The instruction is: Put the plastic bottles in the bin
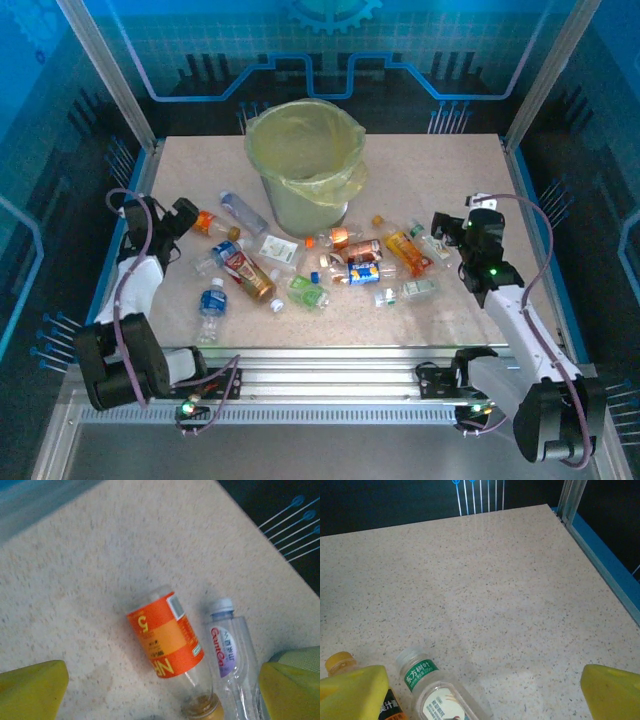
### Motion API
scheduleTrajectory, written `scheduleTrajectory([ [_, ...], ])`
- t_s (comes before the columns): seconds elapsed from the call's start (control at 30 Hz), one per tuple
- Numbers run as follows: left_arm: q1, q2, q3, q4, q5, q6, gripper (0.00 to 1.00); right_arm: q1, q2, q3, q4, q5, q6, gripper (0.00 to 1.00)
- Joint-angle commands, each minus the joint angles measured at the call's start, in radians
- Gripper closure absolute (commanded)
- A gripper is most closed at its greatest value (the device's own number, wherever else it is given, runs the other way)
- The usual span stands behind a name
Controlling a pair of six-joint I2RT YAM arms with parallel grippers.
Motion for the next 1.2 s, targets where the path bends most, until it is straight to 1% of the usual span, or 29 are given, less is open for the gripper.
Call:
scheduleTrajectory([
  [0.0,-0.020,0.087,0.054,-0.041,0.044,-0.088,0.01,0.013,-0.033,0.048,-0.091,0.007,0.046,0.00],
  [0.23,-0.045,0.251,0.103,0.040,0.039,-0.209,0.02,0.031,-0.043,0.074,-0.130,-0.066,0.033,0.00],
  [0.4,-0.071,0.343,0.154,0.052,0.005,-0.258,0.02,0.049,-0.030,0.082,-0.154,-0.066,0.030,0.00],
  [0.5,-0.091,0.391,0.181,0.050,-0.041,-0.279,0.02,0.060,-0.019,0.082,-0.155,-0.063,0.035,0.00],
  [0.67,-0.107,0.467,0.233,0.050,-0.070,-0.308,0.05,0.077,0.000,0.087,-0.151,-0.059,0.043,0.00],
  [0.97,-0.117,0.572,0.285,0.071,-0.103,-0.374,0.14,0.111,0.027,0.093,-0.132,-0.057,0.036,0.00],
  [1.07,-0.117,0.590,0.294,0.077,-0.115,-0.387,0.20,0.120,0.029,0.093,-0.128,-0.052,0.036,0.00],
  [1.17,-0.117,0.600,0.305,0.079,-0.140,-0.391,0.30,0.125,0.026,0.092,-0.124,-0.049,0.033,0.00],
])
